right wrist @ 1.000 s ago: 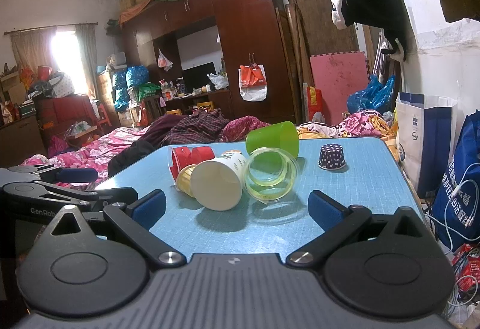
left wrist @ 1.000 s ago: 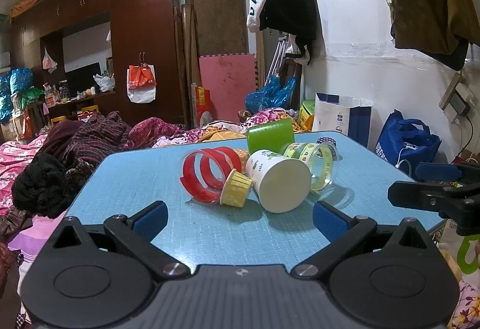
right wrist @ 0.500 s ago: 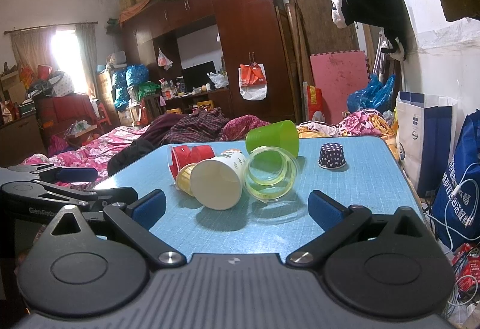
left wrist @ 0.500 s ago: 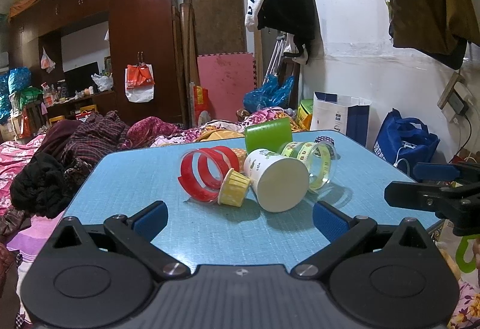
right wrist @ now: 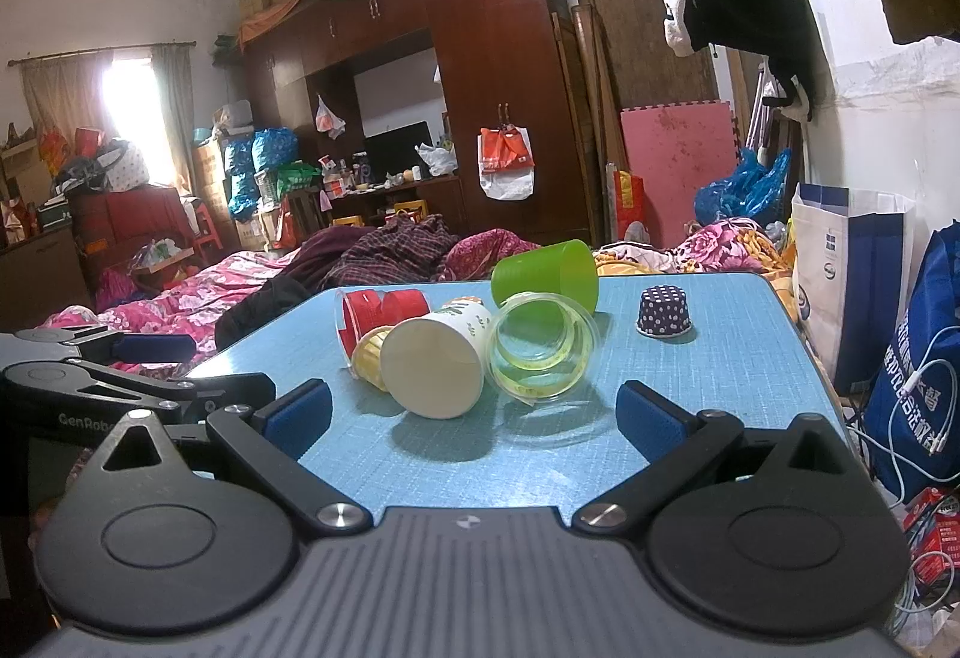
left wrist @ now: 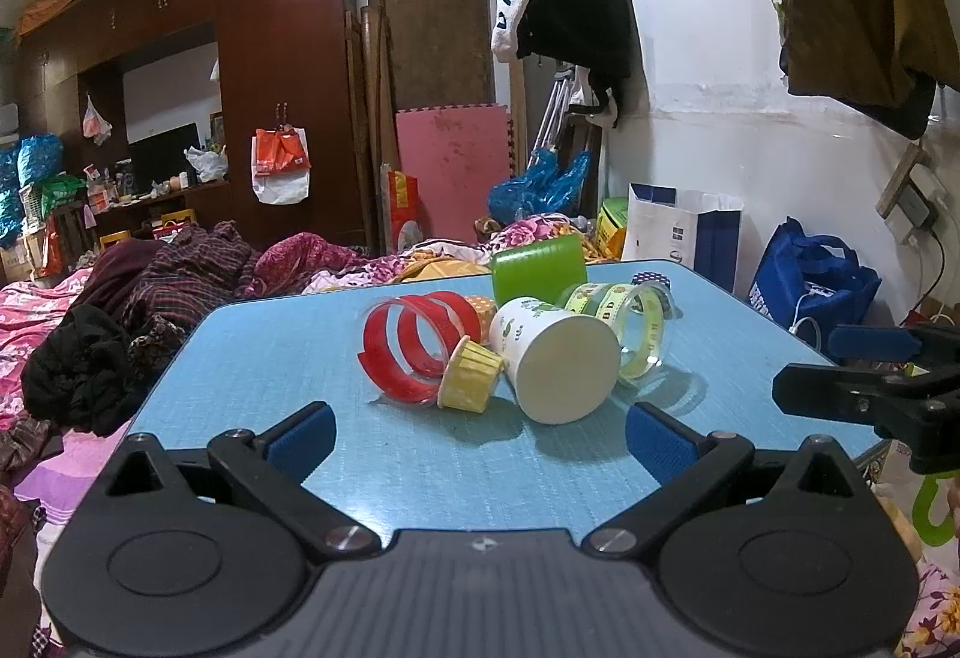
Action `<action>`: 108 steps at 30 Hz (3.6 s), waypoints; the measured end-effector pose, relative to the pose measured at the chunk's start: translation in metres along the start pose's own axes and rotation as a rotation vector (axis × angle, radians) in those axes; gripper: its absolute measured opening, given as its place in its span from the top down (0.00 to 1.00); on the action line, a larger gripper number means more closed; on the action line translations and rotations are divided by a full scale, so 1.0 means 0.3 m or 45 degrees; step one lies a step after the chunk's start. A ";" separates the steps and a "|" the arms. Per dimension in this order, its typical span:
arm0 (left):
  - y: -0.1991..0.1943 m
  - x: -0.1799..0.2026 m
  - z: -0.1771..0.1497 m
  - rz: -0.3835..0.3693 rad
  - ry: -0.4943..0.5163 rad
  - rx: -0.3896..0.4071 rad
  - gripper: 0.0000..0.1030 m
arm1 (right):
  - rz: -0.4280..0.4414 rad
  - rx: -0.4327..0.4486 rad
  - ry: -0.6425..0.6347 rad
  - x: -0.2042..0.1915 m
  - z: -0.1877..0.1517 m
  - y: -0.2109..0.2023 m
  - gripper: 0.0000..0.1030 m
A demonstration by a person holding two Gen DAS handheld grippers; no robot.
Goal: Flip cup upright
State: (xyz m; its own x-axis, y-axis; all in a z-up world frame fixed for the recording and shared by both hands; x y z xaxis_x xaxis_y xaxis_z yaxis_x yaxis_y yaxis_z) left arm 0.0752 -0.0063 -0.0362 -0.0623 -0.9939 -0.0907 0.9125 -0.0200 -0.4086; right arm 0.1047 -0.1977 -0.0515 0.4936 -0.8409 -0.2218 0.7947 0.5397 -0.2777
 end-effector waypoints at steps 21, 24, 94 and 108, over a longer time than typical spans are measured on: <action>0.175 -0.055 0.149 -0.092 -0.055 -0.095 0.00 | -0.009 -0.021 0.022 0.019 -0.032 0.026 0.01; 0.283 -0.021 0.195 -0.111 -0.049 -0.206 0.00 | -0.010 -0.028 0.025 0.031 -0.026 0.021 0.01; 0.530 0.135 0.204 -0.204 -0.065 -0.551 0.37 | -0.027 -0.034 0.073 0.083 -0.018 0.000 0.01; 0.475 0.025 0.122 -0.189 -0.052 -0.563 0.38 | -0.040 -0.036 0.083 0.104 -0.012 -0.002 0.01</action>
State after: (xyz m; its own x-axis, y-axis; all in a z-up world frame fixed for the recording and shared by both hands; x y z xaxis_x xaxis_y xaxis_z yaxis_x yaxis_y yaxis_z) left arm 0.2195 -0.0206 -0.0619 -0.1551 -0.9874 0.0306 0.6345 -0.1233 -0.7630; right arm 0.1182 -0.2241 -0.0616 0.4440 -0.8534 -0.2729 0.7986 0.5151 -0.3114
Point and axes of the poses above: each gripper's, at about its wrist camera, not at the fingertips, and y roughly the way its jaws point, x to its right, z to its top, the point moved 8 cm from there along y, roughly the way its jaws point, and after that the axes turned 2 degrees about y, right-handed, at the moved point
